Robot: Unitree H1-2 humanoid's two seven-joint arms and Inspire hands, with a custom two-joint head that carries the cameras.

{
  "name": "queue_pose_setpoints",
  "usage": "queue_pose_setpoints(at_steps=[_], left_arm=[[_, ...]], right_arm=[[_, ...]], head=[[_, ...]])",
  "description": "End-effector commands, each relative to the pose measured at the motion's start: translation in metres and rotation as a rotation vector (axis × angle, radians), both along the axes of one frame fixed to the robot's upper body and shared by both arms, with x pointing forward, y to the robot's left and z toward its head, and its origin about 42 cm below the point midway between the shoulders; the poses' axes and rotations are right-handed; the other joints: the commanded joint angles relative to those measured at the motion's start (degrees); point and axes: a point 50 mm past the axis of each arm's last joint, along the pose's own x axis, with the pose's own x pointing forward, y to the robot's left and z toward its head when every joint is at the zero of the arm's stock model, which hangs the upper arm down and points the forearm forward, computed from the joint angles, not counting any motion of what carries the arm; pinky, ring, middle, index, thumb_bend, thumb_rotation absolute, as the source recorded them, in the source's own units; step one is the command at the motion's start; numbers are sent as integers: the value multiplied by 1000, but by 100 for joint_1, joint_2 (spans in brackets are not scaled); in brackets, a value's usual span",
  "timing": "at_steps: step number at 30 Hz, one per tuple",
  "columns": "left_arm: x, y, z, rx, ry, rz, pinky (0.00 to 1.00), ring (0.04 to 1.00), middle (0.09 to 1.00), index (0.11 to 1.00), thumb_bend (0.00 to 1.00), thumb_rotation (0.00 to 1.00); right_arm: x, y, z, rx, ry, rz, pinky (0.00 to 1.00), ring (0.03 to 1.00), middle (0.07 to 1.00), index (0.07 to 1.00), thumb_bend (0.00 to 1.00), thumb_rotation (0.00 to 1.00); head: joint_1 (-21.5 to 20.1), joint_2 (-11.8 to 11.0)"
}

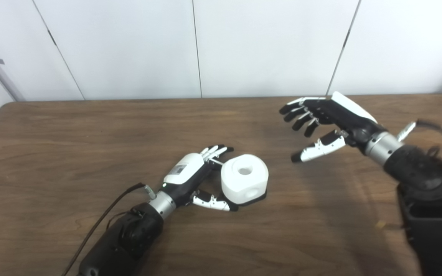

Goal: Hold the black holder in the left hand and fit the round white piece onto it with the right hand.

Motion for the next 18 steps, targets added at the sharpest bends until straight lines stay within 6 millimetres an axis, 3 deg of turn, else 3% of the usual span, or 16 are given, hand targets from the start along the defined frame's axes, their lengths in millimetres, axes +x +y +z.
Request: queue_pose_setpoints(at_steps=[1, 5, 10, 18], left_arm=[[-14, 1, -28, 107, 121, -25, 1000, 1000, 958, 483, 524, 62], [-14, 1, -29, 104, 134, -25, 1000, 1000, 954, 483, 524, 63], [-14, 3, -29, 114, 137, -24, 1000, 1000, 947, 483, 524, 63], [-13, 4, -28, 106, 130, -20, 1000, 1000, 952, 483, 524, 63]], right_arm=[[4, 2, 10, 61, -129, -9, 525, 609, 674, 677, 695, 135], [4, 13, -11, 177, -132, -84, 555, 630, 698, 697, 671, 184], [3, 18, -22, 229, -134, -113, 630, 668, 704, 712, 670, 217], [1, 21, -29, 283, -119, -125, 557, 633, 698, 702, 677, 190]], head=[[6, 5], [-13, -6], [0, -34], [50, -29]])
